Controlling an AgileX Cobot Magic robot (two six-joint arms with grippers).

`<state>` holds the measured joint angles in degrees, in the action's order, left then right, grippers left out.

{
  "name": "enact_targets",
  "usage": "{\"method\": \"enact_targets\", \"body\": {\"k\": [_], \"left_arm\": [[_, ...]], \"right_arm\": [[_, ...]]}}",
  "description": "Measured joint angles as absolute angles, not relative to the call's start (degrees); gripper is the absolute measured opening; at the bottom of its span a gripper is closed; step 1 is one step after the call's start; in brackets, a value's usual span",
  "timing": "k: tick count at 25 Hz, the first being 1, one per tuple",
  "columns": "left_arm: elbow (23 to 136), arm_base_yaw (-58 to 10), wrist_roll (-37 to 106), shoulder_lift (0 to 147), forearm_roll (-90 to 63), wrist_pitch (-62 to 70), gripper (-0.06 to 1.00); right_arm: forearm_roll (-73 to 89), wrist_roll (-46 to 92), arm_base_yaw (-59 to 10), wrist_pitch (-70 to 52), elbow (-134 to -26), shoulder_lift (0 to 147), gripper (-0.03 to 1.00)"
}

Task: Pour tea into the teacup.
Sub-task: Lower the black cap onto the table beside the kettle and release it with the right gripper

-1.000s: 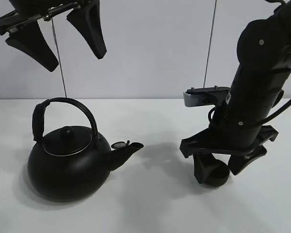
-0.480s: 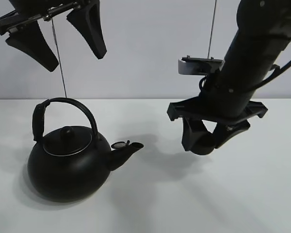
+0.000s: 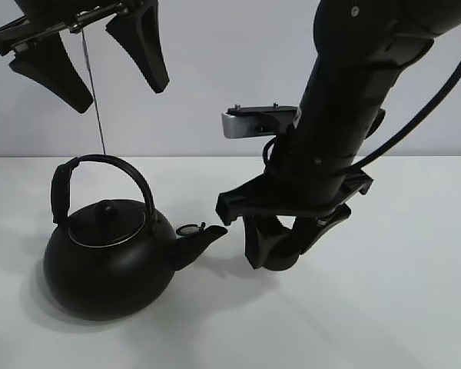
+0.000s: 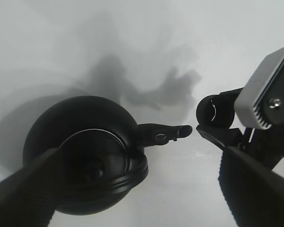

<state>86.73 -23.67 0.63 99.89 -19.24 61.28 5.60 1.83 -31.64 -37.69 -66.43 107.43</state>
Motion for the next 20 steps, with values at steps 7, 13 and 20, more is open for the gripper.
{"method": "enact_targets", "body": {"k": [7,13,20], "left_arm": [[86.7,-23.7,0.6,99.9,-19.2,61.3,0.64],[86.7,-23.7,0.6,99.9,-19.2,61.3,0.64],[86.7,-23.7,0.6,99.9,-19.2,61.3,0.64]], "right_arm": [[4.9,2.0,-34.1,-36.2,-66.4,111.8,0.4],[0.6,-1.1,-34.1,-34.5,-66.4,113.4,0.4],[0.0,-1.9,-34.1,-34.4,-66.5,113.9,0.4]]}}
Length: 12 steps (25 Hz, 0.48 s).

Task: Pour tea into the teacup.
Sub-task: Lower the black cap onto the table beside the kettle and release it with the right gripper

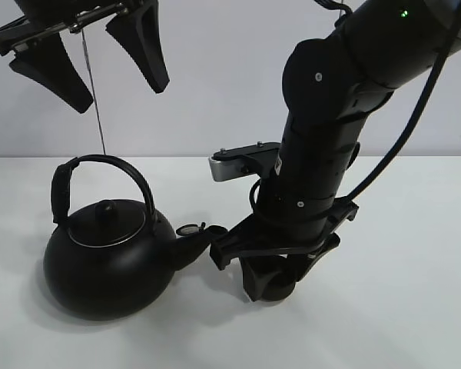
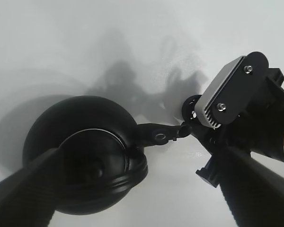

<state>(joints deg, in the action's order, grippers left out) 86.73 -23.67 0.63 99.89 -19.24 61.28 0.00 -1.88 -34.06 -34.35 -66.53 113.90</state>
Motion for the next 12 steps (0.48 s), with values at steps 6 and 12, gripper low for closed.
{"method": "enact_targets", "body": {"k": [6,12], "left_arm": [[86.7,-23.7,0.6,99.9,-19.2,61.3,0.64],[86.7,-23.7,0.6,99.9,-19.2,61.3,0.64]], "right_arm": [[-0.4,-2.2,-34.1,-34.2,-66.5,113.9,0.4],[-0.4,-2.5,-34.1,-33.9,-66.5,114.0,0.44]]}}
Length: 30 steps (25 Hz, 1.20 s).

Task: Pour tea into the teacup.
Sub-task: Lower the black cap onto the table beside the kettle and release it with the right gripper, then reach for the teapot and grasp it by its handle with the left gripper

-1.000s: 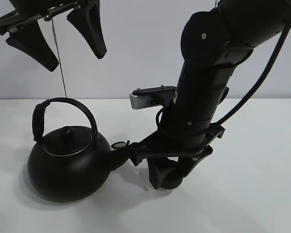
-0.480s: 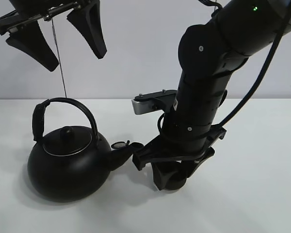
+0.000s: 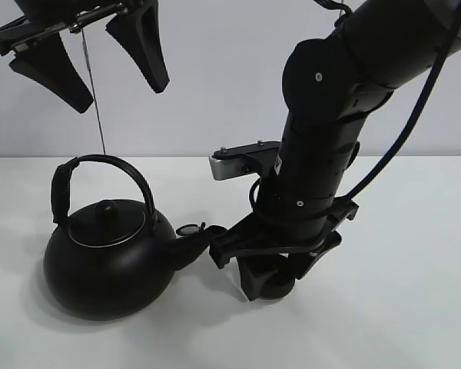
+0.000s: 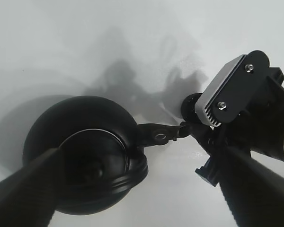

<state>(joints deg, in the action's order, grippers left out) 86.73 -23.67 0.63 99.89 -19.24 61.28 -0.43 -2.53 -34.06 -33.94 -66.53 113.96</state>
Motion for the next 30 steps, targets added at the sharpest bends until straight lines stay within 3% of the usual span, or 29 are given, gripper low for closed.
{"method": "enact_targets", "body": {"k": [10,14,22,30], "left_arm": [[86.7,-23.7,0.6,99.9,-19.2,61.3,0.64],[86.7,-23.7,0.6,99.9,-19.2,61.3,0.64],[86.7,-23.7,0.6,99.9,-19.2,61.3,0.64],[86.7,-23.7,0.6,99.9,-19.2,61.3,0.64]], "right_arm": [[-0.9,-3.6,-34.0,-39.9,-67.2,111.2,0.65],[-1.0,-4.2,-29.6,-45.9,-68.8,104.8,0.66],[6.7,-4.5,-14.3,-50.9,-68.8,94.3,0.66],[18.3,-4.5,-12.3,-49.1,-68.8,91.4,0.66]]}}
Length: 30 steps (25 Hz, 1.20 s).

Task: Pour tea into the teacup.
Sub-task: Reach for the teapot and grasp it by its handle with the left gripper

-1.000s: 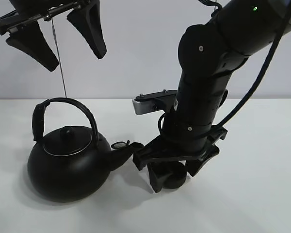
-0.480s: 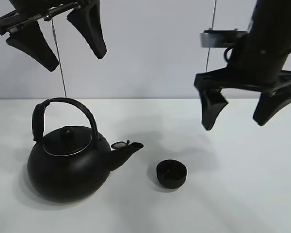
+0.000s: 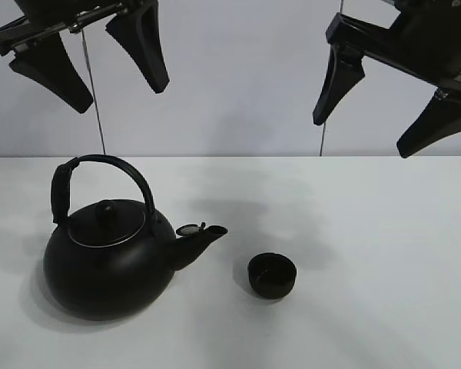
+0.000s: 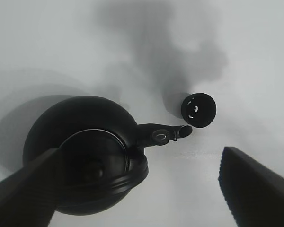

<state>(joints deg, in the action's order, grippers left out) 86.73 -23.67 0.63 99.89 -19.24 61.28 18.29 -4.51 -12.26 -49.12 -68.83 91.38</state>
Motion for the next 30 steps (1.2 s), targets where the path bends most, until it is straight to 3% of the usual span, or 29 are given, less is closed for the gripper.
{"method": "enact_targets", "body": {"k": [11,17,23,30], "left_arm": [[86.7,-23.7,0.6,99.9,-19.0,61.0,0.64],[85.7,-23.7,2.7,96.7,-14.2,54.7,0.6],[73.6,-26.8,3.7,81.3,-5.2,31.2,0.58],[43.8,-28.5,5.7,67.3,1.5,-1.9,0.58]], "right_arm": [[19.0,-6.0,-12.3,-46.0,-68.8,91.4,0.66],[19.0,-6.0,-12.3,-45.3,-68.8,91.4,0.66],[19.0,-6.0,-12.3,-45.2,-68.8,91.4,0.66],[19.0,-6.0,-12.3,-43.7,-68.8,91.4,0.66]]}}
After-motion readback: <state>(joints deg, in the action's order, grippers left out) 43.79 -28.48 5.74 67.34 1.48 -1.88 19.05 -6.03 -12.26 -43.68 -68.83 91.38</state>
